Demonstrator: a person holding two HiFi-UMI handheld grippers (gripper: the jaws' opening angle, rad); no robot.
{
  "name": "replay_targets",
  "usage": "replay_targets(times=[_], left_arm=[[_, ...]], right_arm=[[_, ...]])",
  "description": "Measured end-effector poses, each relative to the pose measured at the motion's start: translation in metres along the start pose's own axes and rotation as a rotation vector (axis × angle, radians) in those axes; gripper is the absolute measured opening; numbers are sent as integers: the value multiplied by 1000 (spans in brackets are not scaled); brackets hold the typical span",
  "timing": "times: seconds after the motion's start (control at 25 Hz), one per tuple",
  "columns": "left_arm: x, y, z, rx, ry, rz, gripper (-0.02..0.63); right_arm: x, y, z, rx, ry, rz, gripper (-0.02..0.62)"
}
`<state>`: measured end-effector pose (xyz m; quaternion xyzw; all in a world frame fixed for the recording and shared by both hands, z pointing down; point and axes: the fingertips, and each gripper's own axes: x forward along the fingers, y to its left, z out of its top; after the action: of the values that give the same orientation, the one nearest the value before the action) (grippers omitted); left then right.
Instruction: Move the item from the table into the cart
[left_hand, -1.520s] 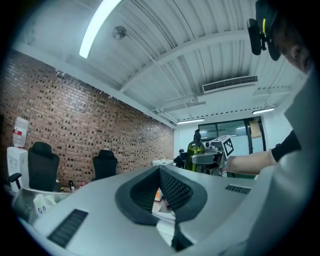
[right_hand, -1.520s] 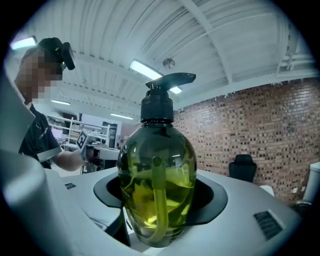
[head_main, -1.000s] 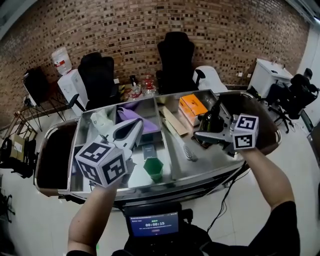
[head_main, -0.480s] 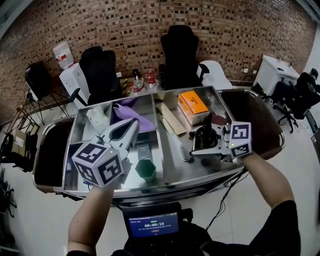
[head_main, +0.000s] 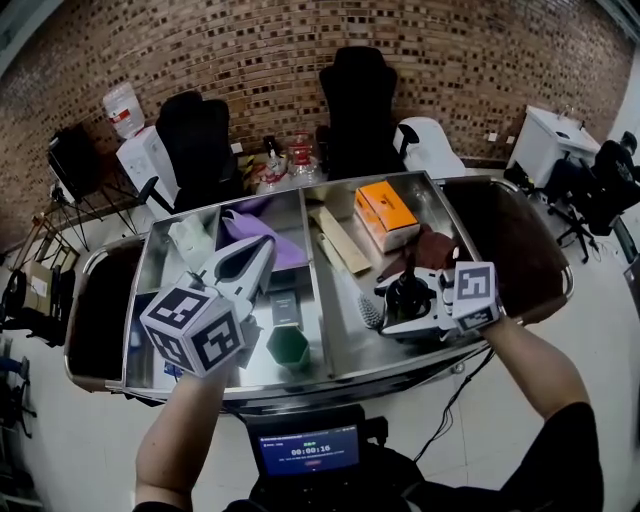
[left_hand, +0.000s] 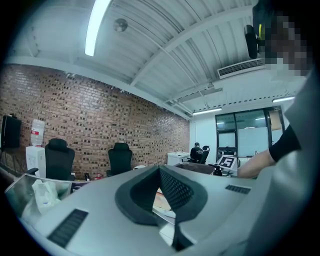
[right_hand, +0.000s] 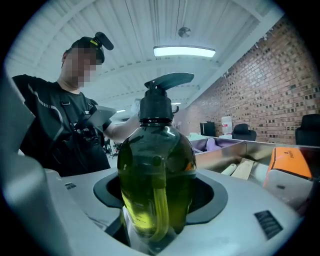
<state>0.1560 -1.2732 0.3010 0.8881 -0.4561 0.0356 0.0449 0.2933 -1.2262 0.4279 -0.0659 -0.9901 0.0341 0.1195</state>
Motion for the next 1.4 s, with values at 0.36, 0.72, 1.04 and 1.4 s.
replay_targets(times=[0.36, 0.72, 1.04, 1.4], left_arm=[[20, 2, -7, -1, 21, -23, -15], [31, 8, -10, -1, 27, -20, -15], [37, 7, -8, 0, 27, -8, -15], [34, 9, -10, -4, 31, -2, -15]], right_arm=[[0, -8, -6, 2, 7, 9, 271], [6, -10, -29, 7, 73, 22, 270], [0, -10, -40, -4, 95, 44, 272], [-1, -3, -36, 9, 102, 73, 345]])
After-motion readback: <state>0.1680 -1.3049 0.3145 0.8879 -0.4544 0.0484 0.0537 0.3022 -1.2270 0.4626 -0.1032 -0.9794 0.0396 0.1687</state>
